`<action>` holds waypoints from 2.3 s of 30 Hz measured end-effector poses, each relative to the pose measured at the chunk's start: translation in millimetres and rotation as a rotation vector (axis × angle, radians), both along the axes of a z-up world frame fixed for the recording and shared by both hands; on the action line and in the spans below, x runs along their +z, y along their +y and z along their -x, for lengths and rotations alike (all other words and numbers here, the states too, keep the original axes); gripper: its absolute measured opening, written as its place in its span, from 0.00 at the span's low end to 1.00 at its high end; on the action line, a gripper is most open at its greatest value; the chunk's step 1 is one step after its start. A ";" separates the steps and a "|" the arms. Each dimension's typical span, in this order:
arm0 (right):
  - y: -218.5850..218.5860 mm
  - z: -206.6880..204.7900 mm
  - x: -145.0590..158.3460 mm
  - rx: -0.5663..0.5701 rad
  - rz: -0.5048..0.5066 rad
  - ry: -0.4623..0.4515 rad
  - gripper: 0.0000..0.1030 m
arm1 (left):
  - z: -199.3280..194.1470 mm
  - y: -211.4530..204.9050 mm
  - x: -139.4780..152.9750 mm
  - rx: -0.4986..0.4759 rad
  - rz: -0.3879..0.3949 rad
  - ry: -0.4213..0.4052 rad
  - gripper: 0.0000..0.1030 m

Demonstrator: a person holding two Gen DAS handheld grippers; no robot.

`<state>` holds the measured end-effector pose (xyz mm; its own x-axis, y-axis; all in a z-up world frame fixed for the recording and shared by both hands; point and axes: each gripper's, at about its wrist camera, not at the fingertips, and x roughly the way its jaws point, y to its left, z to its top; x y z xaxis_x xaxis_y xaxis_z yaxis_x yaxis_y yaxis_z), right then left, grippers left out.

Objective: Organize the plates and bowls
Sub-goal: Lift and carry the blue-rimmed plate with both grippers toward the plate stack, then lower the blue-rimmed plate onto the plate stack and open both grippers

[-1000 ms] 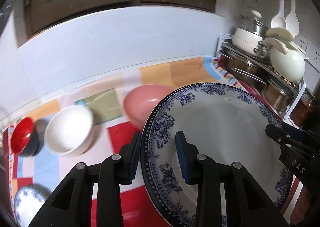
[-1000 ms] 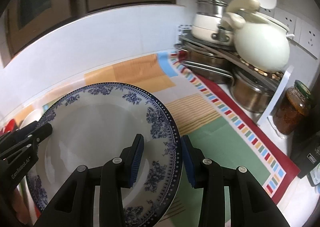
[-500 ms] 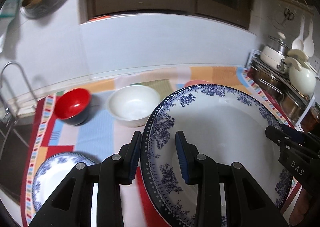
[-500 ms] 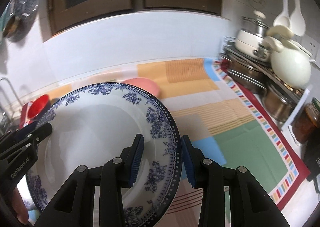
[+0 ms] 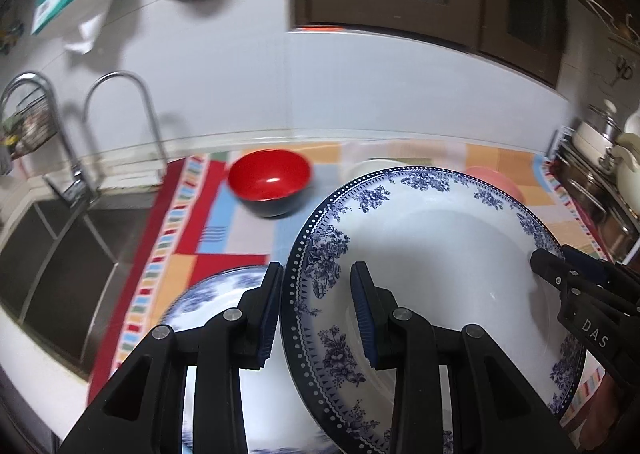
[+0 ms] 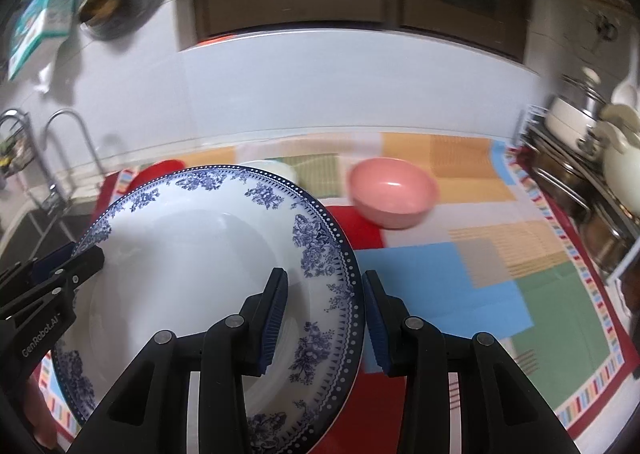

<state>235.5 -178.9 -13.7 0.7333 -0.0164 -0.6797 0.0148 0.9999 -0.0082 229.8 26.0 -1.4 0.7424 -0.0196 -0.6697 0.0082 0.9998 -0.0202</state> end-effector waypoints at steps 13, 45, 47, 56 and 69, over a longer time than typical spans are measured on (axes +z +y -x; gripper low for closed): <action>96.2 -9.6 -19.1 0.152 -0.013 0.044 0.38 | 19.0 89.2 -20.9 0.133 -0.018 0.053 0.33; 156.5 -38.8 -94.2 0.209 0.025 0.233 0.38 | -0.4 126.8 -93.4 0.164 -0.008 0.244 0.34; 157.7 -38.6 -96.0 0.213 0.035 0.234 0.39 | -0.3 126.4 -93.7 0.168 -0.008 0.245 0.34; 155.8 -39.0 -98.4 0.236 0.024 0.245 0.41 | 2.9 120.7 -90.3 0.178 -0.051 0.233 0.36; 117.2 -21.5 -48.5 0.190 -0.049 0.116 0.50 | -1.8 72.6 -33.6 0.043 0.012 0.113 0.55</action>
<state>257.0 -61.7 -62.2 0.6372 0.1496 -0.7561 -0.1721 0.9838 0.0497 231.6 98.5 -35.0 0.6622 0.0018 -0.7493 -0.0378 0.9988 -0.0309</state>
